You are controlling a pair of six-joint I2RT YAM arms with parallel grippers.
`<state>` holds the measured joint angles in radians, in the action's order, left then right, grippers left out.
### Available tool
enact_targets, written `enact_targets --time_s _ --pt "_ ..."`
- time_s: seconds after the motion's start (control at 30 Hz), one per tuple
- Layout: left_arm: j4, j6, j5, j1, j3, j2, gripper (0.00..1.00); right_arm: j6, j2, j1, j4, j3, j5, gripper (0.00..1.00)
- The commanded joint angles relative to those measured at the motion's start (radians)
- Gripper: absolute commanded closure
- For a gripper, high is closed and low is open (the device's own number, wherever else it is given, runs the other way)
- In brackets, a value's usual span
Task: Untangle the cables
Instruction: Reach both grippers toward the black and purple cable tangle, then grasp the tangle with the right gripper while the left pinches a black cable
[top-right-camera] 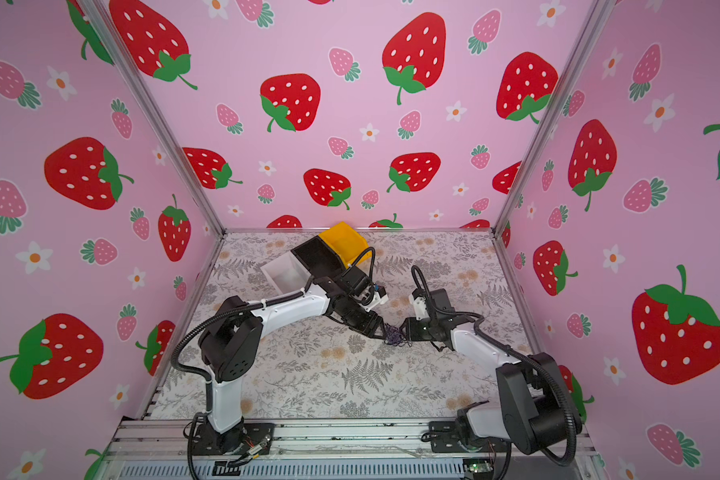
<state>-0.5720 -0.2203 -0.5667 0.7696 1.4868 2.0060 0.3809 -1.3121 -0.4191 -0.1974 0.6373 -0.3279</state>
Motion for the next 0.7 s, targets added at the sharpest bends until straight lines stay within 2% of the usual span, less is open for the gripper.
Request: enact_targets --time_s 0.0,0.23,0.47,0.67 --pt "-0.068 0.035 -0.045 0.0 0.081 0.044 0.35 0.009 0.057 -0.007 -0.058 0.043 0.072 0.59" --pt "-0.131 0.04 -0.073 0.0 0.174 0.129 0.39 -0.024 0.019 -0.053 -0.129 0.068 0.097 0.58" --pt "-0.16 0.028 -0.082 -0.007 0.221 0.177 0.43 -0.016 -0.004 -0.056 -0.103 0.046 0.093 0.58" --pt "-0.182 0.019 -0.082 -0.015 0.278 0.215 0.55 -0.005 -0.001 -0.056 -0.102 0.038 0.106 0.6"
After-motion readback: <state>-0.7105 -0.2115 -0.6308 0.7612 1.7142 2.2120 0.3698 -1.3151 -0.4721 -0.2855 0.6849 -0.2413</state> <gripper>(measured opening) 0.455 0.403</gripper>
